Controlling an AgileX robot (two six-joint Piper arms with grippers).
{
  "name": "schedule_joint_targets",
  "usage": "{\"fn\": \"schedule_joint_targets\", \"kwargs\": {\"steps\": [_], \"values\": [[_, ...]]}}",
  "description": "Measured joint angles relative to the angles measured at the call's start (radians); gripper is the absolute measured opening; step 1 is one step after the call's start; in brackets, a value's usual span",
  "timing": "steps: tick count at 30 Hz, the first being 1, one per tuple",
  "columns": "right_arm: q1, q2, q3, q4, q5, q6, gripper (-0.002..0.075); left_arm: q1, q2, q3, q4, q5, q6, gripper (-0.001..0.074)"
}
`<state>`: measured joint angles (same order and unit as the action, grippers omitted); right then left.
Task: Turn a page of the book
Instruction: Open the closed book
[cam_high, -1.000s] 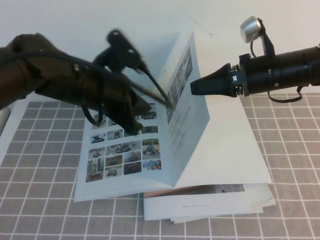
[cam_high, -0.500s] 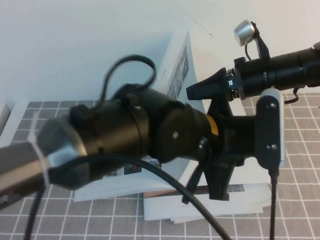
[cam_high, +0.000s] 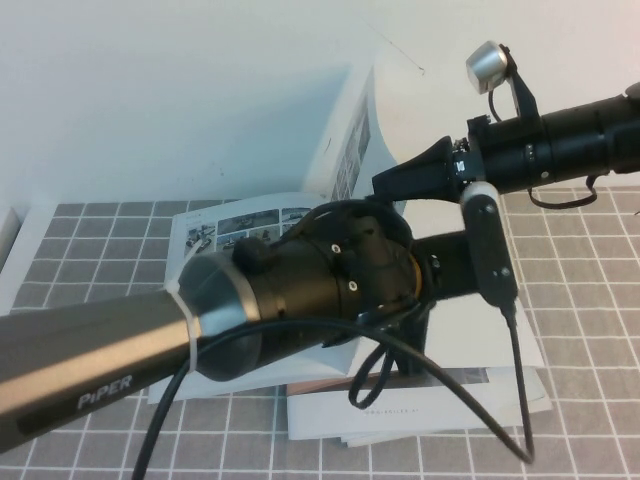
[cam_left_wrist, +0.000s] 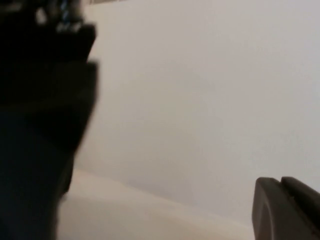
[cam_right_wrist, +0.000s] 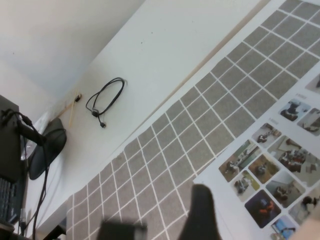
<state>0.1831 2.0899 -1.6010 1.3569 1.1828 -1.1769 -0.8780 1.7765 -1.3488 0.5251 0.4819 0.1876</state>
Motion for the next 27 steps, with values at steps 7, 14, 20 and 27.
{"fn": "schedule_joint_targets", "kwargs": {"steps": [7, 14, 20, 27], "values": [[0.002, 0.000, -0.084, -0.045, 0.002, 0.026, 0.0512, 0.002, 0.001, 0.000, 0.266, 0.137, -0.415, -0.0004], [0.002, 0.000, -0.176, -0.255, 0.013, 0.058, 0.0417, 0.005, 0.001, 0.000, 0.303, 0.262, -0.573, -0.0004], [0.002, 0.005, -0.175, -0.431, 0.020, 0.104, 0.0223, 0.047, 0.007, 0.000, 0.242, 0.282, -0.649, -0.0004], [0.003, 0.121, -0.185, -0.464, 0.023, 0.122, 0.0018, 0.183, 0.077, 0.013, 0.042, 0.286, -0.622, -0.0004]]}}
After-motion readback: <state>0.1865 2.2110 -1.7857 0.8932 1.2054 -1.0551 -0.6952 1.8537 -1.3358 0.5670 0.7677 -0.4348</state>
